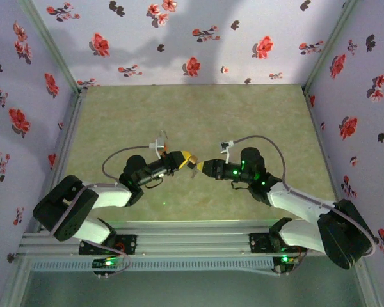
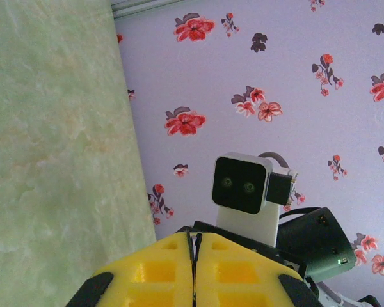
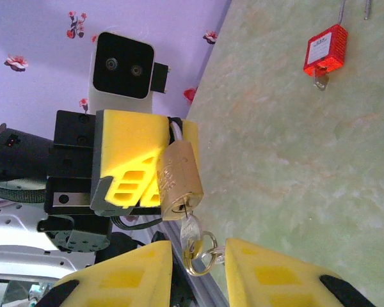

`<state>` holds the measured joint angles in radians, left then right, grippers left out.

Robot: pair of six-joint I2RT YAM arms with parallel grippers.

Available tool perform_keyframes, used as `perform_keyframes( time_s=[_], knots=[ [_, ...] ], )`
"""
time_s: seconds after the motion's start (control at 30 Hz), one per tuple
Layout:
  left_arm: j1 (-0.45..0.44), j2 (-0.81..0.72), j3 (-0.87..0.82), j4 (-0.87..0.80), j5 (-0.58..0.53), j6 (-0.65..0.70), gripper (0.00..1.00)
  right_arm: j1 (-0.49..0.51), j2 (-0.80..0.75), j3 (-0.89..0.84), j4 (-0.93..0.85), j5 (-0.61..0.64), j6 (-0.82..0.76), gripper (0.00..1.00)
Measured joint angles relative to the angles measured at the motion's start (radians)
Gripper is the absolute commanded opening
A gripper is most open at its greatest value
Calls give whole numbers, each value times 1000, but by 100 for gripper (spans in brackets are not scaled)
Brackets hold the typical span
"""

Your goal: Lock with the key

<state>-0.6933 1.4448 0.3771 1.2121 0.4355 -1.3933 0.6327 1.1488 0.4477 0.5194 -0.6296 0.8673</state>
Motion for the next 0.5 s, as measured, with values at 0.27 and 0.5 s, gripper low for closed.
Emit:
perform_keyframes(
  time_s=[0.27,0.5],
  knots=[
    [0,0,0,0,-3,-1,0,0,6,1,31,2,4,23],
    [0,0,-2,5,-6,-1,0,0,19,4,50,2,8,20]
  ],
)
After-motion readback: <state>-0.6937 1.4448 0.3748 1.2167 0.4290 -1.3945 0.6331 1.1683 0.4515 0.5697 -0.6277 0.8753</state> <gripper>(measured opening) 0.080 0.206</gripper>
